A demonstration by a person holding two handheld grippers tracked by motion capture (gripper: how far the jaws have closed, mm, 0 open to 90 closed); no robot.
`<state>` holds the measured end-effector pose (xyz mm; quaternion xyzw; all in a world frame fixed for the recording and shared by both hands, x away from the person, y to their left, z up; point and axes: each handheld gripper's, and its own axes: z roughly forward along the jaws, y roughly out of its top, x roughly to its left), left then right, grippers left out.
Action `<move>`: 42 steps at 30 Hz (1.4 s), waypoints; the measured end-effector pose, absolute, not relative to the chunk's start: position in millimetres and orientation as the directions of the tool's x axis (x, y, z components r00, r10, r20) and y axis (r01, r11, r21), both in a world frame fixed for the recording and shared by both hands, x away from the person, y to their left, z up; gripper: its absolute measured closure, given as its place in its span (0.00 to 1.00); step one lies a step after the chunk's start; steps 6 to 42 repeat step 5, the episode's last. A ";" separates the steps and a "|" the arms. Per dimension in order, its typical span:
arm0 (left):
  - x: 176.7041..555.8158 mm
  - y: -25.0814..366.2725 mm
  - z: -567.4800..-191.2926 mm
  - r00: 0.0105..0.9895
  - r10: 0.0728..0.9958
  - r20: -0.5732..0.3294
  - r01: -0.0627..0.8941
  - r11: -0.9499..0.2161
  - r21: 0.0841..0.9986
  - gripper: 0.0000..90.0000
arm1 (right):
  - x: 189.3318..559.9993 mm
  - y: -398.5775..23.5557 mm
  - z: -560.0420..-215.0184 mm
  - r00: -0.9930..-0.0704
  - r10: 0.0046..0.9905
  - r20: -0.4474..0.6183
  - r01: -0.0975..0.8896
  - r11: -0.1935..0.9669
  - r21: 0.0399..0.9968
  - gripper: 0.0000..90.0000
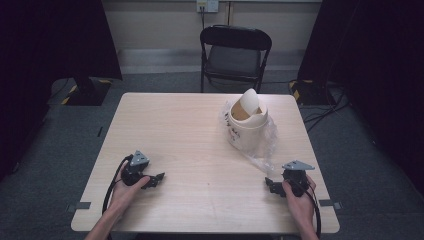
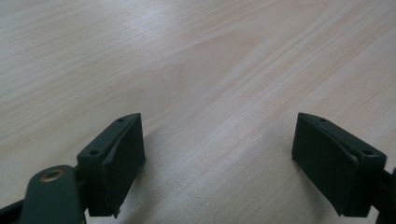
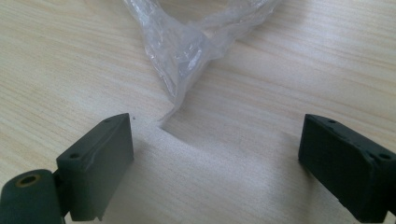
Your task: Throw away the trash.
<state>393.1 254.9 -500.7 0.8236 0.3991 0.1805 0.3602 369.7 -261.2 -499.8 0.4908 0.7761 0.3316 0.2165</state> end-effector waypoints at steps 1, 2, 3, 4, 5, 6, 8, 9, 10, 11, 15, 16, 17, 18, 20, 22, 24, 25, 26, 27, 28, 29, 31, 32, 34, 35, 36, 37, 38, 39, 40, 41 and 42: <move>393.0 254.7 -500.7 0.613 0.790 0.012 0.528 -0.421 0.737 0.18 | 369.7 -261.2 -499.8 -0.424 0.905 -0.010 0.618 0.298 0.727 0.10; 393.2 255.2 -500.7 0.612 0.791 0.011 0.531 -0.421 0.736 0.17 | 369.7 -261.2 -499.8 -0.424 0.905 -0.010 0.618 0.298 0.727 0.10; 393.5 255.2 -501.1 0.612 0.791 0.008 0.530 -0.417 0.738 0.17 | 369.7 -261.3 -499.8 -0.425 0.905 -0.011 0.617 0.299 0.728 0.10; 393.6 255.2 -501.1 0.611 0.791 0.008 0.531 -0.418 0.737 0.17 | 369.7 -261.3 -499.8 -0.425 0.905 -0.011 0.617 0.299 0.728 0.10; 393.6 255.2 -501.1 0.611 0.791 0.008 0.531 -0.418 0.737 0.17 | 369.7 -261.3 -499.8 -0.425 0.905 -0.011 0.617 0.299 0.727 0.10; 393.6 255.2 -501.1 0.611 0.791 0.008 0.531 -0.418 0.737 0.17 | 369.7 -261.3 -499.8 -0.425 0.905 -0.011 0.617 0.299 0.727 0.10; 393.6 255.2 -501.1 0.611 0.791 0.008 0.531 -0.418 0.737 0.17 | 369.7 -261.3 -499.8 -0.425 0.905 -0.011 0.617 0.299 0.727 0.10; 393.6 255.2 -501.1 0.611 0.791 0.008 0.531 -0.418 0.737 0.17 | 369.7 -261.3 -499.8 -0.425 0.905 -0.011 0.617 0.299 0.727 0.10; 393.6 255.2 -501.1 0.611 0.791 0.008 0.531 -0.418 0.737 0.17 | 369.7 -261.3 -499.8 -0.425 0.905 -0.011 0.617 0.299 0.727 0.10; 393.6 255.2 -501.1 0.611 0.791 0.008 0.531 -0.418 0.737 0.17 | 369.7 -261.3 -499.8 -0.425 0.905 -0.011 0.617 0.299 0.727 0.10; 393.6 255.2 -501.1 0.611 0.791 0.008 0.531 -0.418 0.737 0.17 | 369.7 -261.3 -499.8 -0.425 0.905 -0.011 0.617 0.299 0.727 0.10; 393.6 255.2 -501.1 0.611 0.791 0.008 0.531 -0.418 0.737 0.17 | 369.7 -261.3 -499.8 -0.425 0.905 -0.011 0.617 0.299 0.727 0.10; 393.6 255.2 -501.1 0.611 0.791 0.008 0.531 -0.418 0.737 0.17 | 369.7 -261.3 -499.8 -0.425 0.905 -0.011 0.617 0.299 0.727 0.10; 393.6 255.2 -501.1 0.611 0.791 0.008 0.531 -0.418 0.737 0.17 | 369.7 -261.3 -499.8 -0.425 0.905 -0.011 0.617 0.299 0.727 0.10; 393.6 255.2 -501.1 0.611 0.791 0.008 0.531 -0.418 0.737 0.17 | 369.7 -261.3 -499.8 -0.425 0.905 -0.011 0.617 0.299 0.727 0.10; 393.6 255.2 -501.1 0.611 0.791 0.008 0.531 -0.418 0.737 0.17 | 369.7 -261.3 -499.8 -0.425 0.905 -0.011 0.617 0.299 0.727 0.10; 393.6 255.2 -501.1 0.611 0.791 0.008 0.531 -0.418 0.737 0.17 | 369.7 -261.3 -499.8 -0.425 0.905 -0.011 0.617 0.299 0.727 0.10; 393.6 255.2 -501.1 0.611 0.791 0.008 0.531 -0.418 0.737 0.17 | 369.7 -261.3 -499.8 -0.425 0.905 -0.011 0.617 0.299 0.727 0.10; 393.6 255.2 -501.1 0.611 0.791 0.008 0.531 -0.418 0.737 0.17 | 369.7 -261.3 -499.8 -0.425 0.905 -0.011 0.617 0.299 0.727 0.10; 393.6 255.2 -501.1 0.611 0.791 0.008 0.531 -0.418 0.737 0.17 | 369.7 -261.3 -499.8 -0.425 0.905 -0.011 0.617 0.299 0.727 0.10; 393.6 255.2 -501.1 0.611 0.791 0.008 0.531 -0.418 0.737 0.17 | 369.7 -261.3 -499.8 -0.425 0.905 -0.011 0.617 0.299 0.727 0.10; 393.6 255.2 -501.1 0.611 0.791 0.008 0.531 -0.418 0.737 0.17 | 369.7 -261.3 -499.8 -0.425 0.905 -0.011 0.617 0.299 0.727 0.10; 393.6 255.2 -501.1 0.611 0.791 0.008 0.531 -0.418 0.737 0.17 | 369.7 -261.3 -499.8 -0.425 0.905 -0.011 0.617 0.299 0.727 0.10; 393.6 255.2 -501.1 0.611 0.791 0.008 0.531 -0.418 0.737 0.17 | 369.7 -261.3 -499.8 -0.425 0.905 -0.011 0.617 0.299 0.727 0.10; 393.6 255.2 -501.1 0.611 0.791 0.008 0.531 -0.418 0.737 0.17 | 369.7 -261.3 -499.8 -0.425 0.905 -0.011 0.617 0.299 0.727 0.10; 393.6 255.2 -501.1 0.611 0.791 0.008 0.531 -0.418 0.737 0.17 | 369.7 -261.3 -499.8 -0.425 0.905 -0.011 0.617 0.299 0.727 0.10; 393.6 255.2 -501.1 0.611 0.791 0.008 0.531 -0.418 0.737 0.17 | 369.7 -261.3 -499.8 -0.425 0.905 -0.011 0.617 0.299 0.727 0.10; 393.6 255.2 -501.1 0.611 0.791 0.008 0.531 -0.418 0.737 0.17 | 369.7 -261.3 -499.8 -0.425 0.905 -0.011 0.617 0.299 0.727 0.10; 393.6 255.2 -501.1 0.611 0.791 0.008 0.531 -0.418 0.737 0.17 | 369.7 -261.3 -499.8 -0.425 0.905 -0.011 0.617 0.299 0.727 0.10; 393.6 255.2 -501.1 0.611 0.791 0.008 0.531 -0.418 0.737 0.17 | 369.7 -261.3 -499.8 -0.425 0.905 -0.011 0.617 0.299 0.727 0.10; 393.6 255.2 -501.1 0.611 0.791 0.008 0.531 -0.418 0.737 0.17 | 369.7 -261.3 -499.8 -0.425 0.905 -0.011 0.617 0.299 0.727 0.10; 393.6 255.2 -501.1 0.611 0.791 0.008 0.531 -0.418 0.737 0.17 | 369.7 -261.3 -499.8 -0.425 0.905 -0.011 0.617 0.299 0.727 0.10; 393.6 255.2 -501.1 0.611 0.791 0.008 0.531 -0.418 0.737 0.17 | 369.7 -261.3 -499.8 -0.425 0.905 -0.011 0.617 0.299 0.727 0.10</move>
